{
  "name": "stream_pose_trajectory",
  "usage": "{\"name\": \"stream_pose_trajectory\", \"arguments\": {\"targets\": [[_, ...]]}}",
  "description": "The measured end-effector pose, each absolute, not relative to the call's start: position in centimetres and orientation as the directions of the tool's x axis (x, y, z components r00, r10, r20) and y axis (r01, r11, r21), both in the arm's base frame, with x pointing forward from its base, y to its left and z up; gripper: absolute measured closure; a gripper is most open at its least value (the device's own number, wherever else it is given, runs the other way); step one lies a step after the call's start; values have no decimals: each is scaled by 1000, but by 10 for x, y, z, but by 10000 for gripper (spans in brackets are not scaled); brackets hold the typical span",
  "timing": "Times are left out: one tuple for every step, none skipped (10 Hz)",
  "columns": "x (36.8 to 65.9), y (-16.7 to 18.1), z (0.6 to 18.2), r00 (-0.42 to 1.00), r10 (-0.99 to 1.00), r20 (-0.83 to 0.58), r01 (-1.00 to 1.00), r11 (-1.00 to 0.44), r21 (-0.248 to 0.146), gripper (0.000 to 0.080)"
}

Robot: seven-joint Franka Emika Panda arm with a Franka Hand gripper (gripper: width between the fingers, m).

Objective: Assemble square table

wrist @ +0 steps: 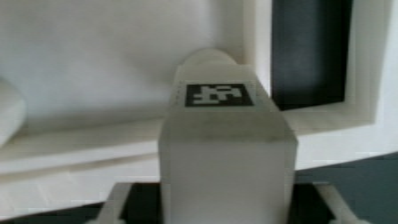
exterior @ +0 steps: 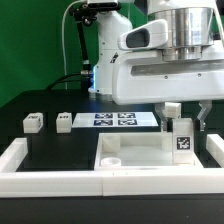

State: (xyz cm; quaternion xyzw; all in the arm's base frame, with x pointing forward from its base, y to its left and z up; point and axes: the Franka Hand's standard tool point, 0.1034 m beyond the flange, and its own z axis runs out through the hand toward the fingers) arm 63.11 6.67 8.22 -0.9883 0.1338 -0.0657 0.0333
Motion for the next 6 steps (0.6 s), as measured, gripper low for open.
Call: {"name": "stream_pose_trajectory", "arguments": {"targets": [[631, 68, 82, 915, -388, 109, -378, -920, -104, 508], [630, 68, 82, 866, -491, 94, -479, -869, -120, 508], [630, 68, 81, 816, -573, 80, -561, -817, -130, 508], [630, 67, 81, 778, -624, 69, -612, -779, -138, 508], [629, 69, 81, 700, -712, 46, -700, -698, -149, 508], [628, 71, 80, 608, -794, 23, -783, -604, -153, 508]]}}
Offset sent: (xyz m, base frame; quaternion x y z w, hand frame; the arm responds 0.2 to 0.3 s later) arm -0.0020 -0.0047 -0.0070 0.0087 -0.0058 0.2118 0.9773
